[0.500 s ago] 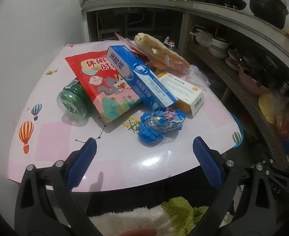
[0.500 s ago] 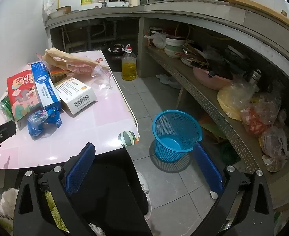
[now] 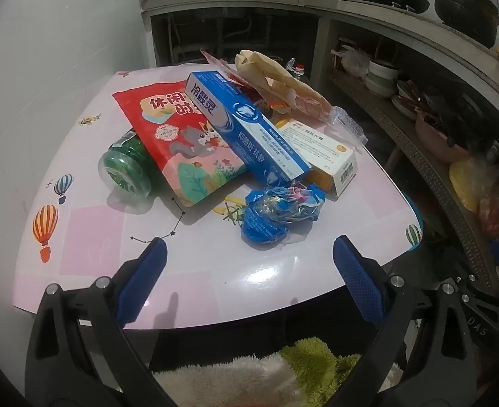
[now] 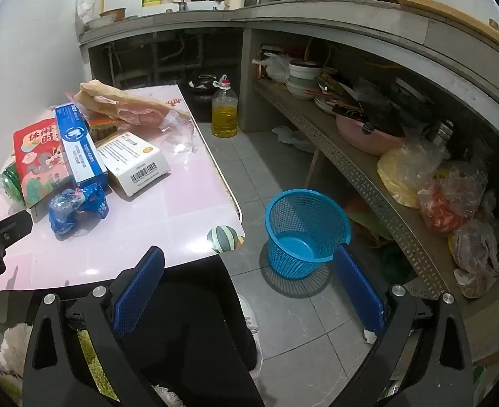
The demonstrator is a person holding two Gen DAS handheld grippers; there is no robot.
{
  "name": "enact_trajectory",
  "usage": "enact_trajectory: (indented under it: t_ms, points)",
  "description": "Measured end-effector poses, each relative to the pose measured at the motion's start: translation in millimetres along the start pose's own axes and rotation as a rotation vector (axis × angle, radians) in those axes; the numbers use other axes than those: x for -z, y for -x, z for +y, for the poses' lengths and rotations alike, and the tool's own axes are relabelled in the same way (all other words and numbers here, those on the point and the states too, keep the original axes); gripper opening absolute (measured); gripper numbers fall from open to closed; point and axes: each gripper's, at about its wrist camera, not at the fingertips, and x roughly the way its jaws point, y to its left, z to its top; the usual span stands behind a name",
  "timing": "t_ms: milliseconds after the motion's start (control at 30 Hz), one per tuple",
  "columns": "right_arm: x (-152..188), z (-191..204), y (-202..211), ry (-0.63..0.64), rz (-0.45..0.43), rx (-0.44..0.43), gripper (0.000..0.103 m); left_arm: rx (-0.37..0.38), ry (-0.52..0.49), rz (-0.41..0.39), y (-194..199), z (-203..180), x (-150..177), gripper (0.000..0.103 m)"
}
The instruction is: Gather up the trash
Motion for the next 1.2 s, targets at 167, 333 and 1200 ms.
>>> enact_trajectory:
  t_ms: [167,333,1200]
  points:
    - [0.1,2.6,-0.5,-0.001,0.0,-0.002,0.097,-0.004,-0.005,-0.006,0.4,-5.8,-2.6,0.094]
    - [0.7,3.2,-0.4,-0.001,0.0,-0.003,0.097,-0.006,-0.005,-0.006,0.4,-5.9,-2.6,0.094]
    - [1.1,2.8,-0.9,-0.001,0.002,-0.004,0.097,-0.006,-0.005,0.004,-4.7,-3.6,1.7,0.094]
